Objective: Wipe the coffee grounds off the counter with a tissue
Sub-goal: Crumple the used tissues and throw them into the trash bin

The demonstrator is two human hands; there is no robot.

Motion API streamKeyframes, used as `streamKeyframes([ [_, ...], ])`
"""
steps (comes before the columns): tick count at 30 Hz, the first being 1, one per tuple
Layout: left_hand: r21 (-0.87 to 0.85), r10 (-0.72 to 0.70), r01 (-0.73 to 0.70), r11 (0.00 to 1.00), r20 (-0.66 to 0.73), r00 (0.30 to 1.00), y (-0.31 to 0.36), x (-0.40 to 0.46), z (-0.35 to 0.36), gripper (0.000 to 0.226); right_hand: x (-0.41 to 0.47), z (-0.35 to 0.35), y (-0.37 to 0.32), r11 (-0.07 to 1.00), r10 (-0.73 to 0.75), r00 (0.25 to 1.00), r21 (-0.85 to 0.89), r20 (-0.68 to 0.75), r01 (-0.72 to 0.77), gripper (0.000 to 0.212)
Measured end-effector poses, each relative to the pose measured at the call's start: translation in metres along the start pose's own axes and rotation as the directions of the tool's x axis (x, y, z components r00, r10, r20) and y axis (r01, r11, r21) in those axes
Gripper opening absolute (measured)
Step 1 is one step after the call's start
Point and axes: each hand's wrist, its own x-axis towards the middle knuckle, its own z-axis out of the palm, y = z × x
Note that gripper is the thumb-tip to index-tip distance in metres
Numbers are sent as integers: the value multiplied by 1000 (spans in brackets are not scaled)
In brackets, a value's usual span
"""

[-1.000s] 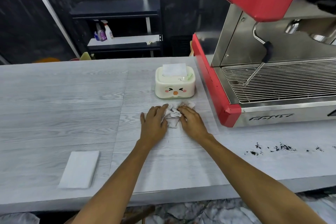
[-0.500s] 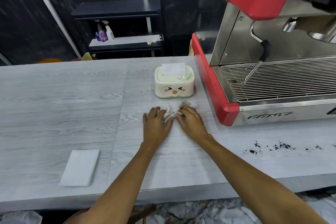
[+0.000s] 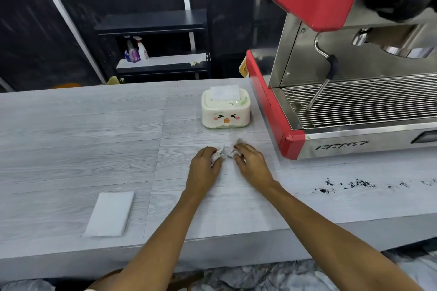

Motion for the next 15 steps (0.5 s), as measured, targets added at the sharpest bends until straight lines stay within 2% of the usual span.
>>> streamKeyframes([
  [9,-29,152,-150,988,57,987,36,-11,-1,32,-41,-43,-4,999,1,997,-38,-81,-4,33],
  [15,-75,217,-207,975,176,960,74,-23,25,37,-79,-81,7,996,7,983,-86,-181,-23,26],
])
